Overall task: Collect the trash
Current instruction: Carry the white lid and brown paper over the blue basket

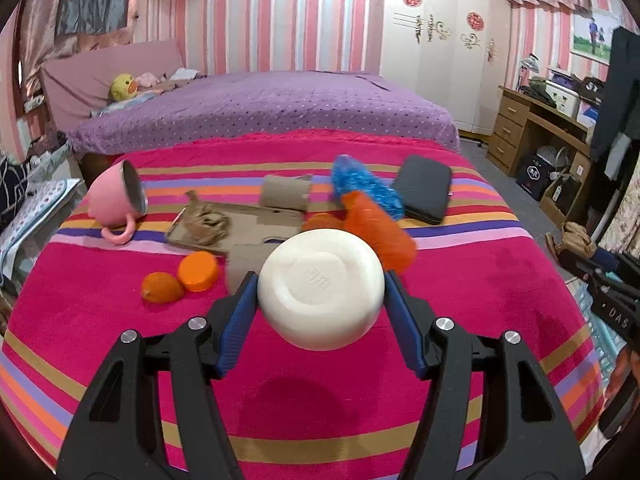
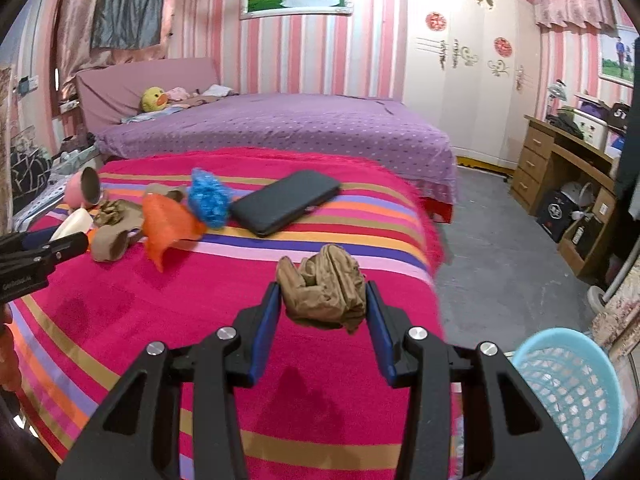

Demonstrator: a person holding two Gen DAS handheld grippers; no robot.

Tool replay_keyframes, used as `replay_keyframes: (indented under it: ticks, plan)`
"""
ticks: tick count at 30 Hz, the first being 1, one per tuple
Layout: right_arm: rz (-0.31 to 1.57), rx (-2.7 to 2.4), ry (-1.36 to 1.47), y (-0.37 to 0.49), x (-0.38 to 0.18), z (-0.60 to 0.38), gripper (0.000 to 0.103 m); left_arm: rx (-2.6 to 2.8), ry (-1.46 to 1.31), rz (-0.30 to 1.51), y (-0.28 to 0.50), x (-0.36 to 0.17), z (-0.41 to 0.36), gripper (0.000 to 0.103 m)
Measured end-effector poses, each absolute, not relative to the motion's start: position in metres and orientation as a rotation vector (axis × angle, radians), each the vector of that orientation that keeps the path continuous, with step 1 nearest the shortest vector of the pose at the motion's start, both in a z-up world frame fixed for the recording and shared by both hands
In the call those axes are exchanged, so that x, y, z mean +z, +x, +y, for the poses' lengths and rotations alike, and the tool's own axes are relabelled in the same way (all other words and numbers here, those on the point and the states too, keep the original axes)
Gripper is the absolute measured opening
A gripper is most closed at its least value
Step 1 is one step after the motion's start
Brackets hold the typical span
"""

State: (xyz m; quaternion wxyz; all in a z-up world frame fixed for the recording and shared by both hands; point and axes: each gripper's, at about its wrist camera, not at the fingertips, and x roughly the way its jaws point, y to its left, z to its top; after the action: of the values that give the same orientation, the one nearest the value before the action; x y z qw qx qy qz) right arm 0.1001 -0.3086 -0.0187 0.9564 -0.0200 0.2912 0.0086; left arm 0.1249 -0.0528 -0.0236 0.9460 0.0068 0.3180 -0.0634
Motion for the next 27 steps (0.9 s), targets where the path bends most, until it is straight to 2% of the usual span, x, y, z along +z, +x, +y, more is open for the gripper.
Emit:
replay_keyframes:
  ticks: [27]
  plan:
    - [0.568,-0.158,0.042,0.036,-0.020,-0.466,0.043,-0.195,0.088,0.614,0.089,-0.023,-0.185,0.061]
